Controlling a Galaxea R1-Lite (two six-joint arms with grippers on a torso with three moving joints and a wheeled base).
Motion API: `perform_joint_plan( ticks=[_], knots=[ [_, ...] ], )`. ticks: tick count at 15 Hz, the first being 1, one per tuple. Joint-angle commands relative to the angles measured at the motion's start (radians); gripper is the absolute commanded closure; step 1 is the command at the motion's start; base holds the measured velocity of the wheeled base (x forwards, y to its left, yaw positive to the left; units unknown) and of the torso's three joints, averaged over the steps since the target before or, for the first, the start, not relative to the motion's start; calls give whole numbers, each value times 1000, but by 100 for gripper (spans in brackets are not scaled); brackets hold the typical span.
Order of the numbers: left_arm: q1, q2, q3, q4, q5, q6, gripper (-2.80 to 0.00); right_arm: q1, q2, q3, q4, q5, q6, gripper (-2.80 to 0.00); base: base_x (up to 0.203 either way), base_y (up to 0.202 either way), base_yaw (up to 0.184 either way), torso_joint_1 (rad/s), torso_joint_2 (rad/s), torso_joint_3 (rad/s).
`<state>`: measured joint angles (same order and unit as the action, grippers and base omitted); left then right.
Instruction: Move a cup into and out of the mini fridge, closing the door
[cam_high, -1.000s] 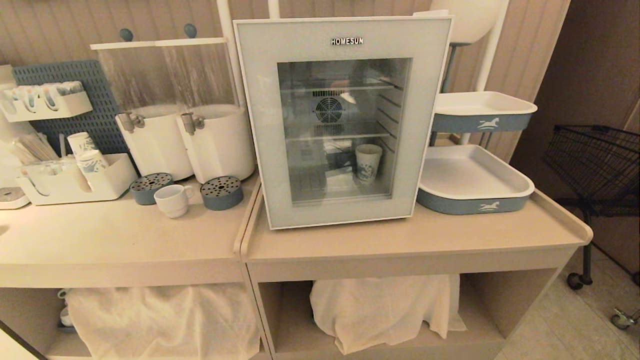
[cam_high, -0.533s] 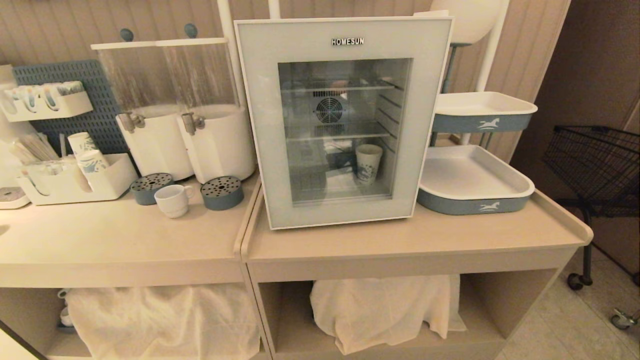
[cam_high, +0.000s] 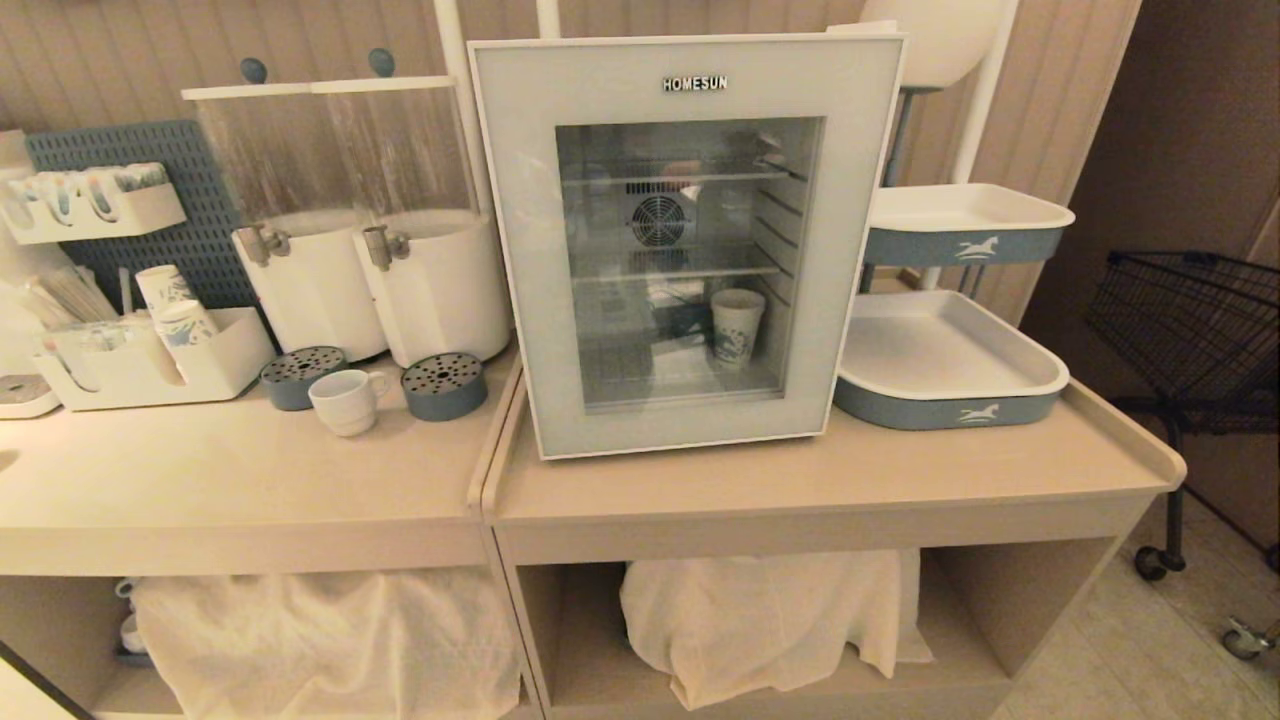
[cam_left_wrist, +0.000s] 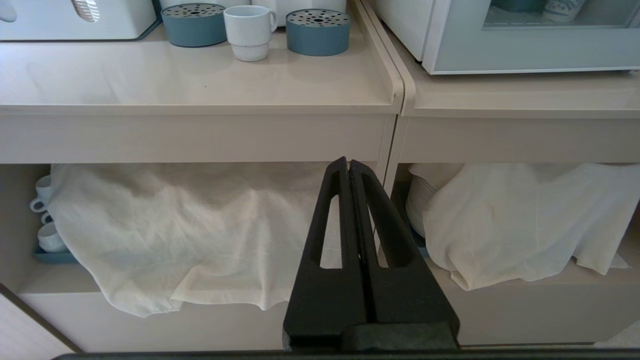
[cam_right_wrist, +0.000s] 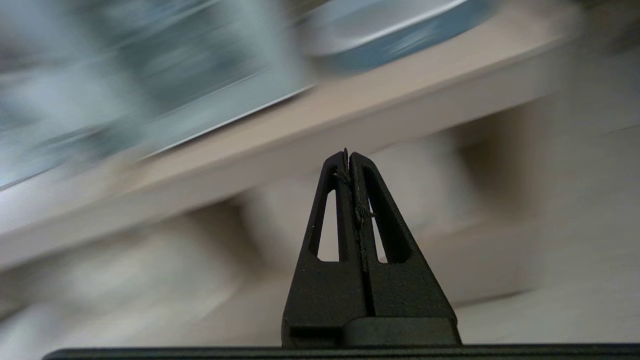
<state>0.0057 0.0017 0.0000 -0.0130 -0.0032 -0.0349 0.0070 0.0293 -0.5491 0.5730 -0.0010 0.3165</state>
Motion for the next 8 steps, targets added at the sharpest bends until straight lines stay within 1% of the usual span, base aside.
perform_joint_plan(
  ticks=[1,2,3,4,5,6,7,8],
  knots=[
    [0,1,0,-1,0,0,0,-2,-29,207,-292,-136,-106,0,0,0,0,0,0,0],
    [0,1,0,-1,0,0,0,-2,-29,343,-453,-159,-190,0,0,0,0,0,0,0],
    [0,1,0,-1,0,0,0,-3,-29,459,-576,-170,-263,0,0,0,0,0,0,0],
    [0,1,0,-1,0,0,0,-3,-29,529,-620,-166,-299,0,0,0,0,0,0,0],
    [0,1,0,-1,0,0,0,-3,-29,562,-641,-146,-322,0,0,0,0,0,0,0],
    [0,1,0,-1,0,0,0,-4,-29,557,-630,-77,-325,0,0,0,0,0,0,0],
    [0,1,0,-1,0,0,0,-4,-28,539,-549,-41,-327,0,0,0,0,0,0,0],
    [0,1,0,-1,0,0,0,-4,-28,540,-506,-28,-329,0,0,0,0,0,0,0]
  ],
)
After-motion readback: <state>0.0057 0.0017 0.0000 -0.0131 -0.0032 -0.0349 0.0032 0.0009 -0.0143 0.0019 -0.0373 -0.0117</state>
